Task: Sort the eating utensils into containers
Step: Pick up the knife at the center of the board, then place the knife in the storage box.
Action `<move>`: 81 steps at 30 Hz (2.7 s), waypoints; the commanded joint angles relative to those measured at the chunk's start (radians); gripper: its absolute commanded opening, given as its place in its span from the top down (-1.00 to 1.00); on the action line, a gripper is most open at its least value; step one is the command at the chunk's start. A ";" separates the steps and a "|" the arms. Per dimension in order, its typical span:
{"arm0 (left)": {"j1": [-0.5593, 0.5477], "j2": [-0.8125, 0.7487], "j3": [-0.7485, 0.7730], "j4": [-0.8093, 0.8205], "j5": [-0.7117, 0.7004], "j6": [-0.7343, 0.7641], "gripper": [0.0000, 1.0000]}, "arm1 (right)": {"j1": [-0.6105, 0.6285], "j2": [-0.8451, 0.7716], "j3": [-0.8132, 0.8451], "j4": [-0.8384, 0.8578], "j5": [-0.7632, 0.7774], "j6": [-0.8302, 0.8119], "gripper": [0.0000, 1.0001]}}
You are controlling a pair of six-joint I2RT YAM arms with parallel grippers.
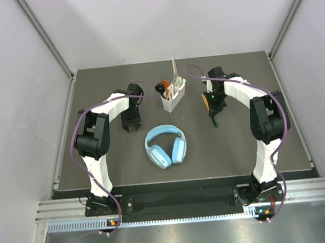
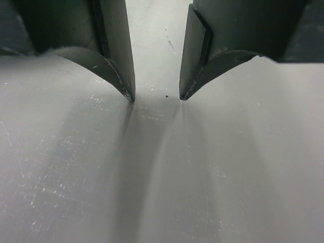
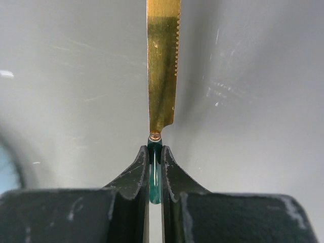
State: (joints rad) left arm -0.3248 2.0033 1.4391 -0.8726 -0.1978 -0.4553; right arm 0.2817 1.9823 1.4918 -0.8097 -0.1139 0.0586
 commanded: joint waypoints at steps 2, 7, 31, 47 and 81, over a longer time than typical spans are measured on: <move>-0.007 0.046 -0.032 -0.012 -0.009 -0.025 0.08 | 0.019 -0.137 0.034 0.084 0.007 0.037 1.00; -0.006 0.038 -0.036 -0.014 -0.014 -0.032 0.08 | 0.033 -0.152 0.054 0.112 -0.009 0.052 1.00; -0.003 0.023 -0.039 -0.039 -0.031 -0.022 0.08 | 0.174 0.069 0.391 0.527 0.049 -0.032 1.00; -0.005 0.015 -0.080 -0.014 -0.025 -0.005 0.09 | 0.232 0.056 0.341 0.652 0.109 -0.051 1.00; -0.005 0.058 -0.071 -0.023 -0.020 0.003 0.09 | 0.251 0.059 0.058 0.963 0.214 -0.037 0.96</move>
State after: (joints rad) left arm -0.3275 1.9839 1.4097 -0.8589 -0.2096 -0.4606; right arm 0.5133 2.1025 1.5650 0.1287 0.0822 0.0219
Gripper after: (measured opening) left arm 0.457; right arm 0.037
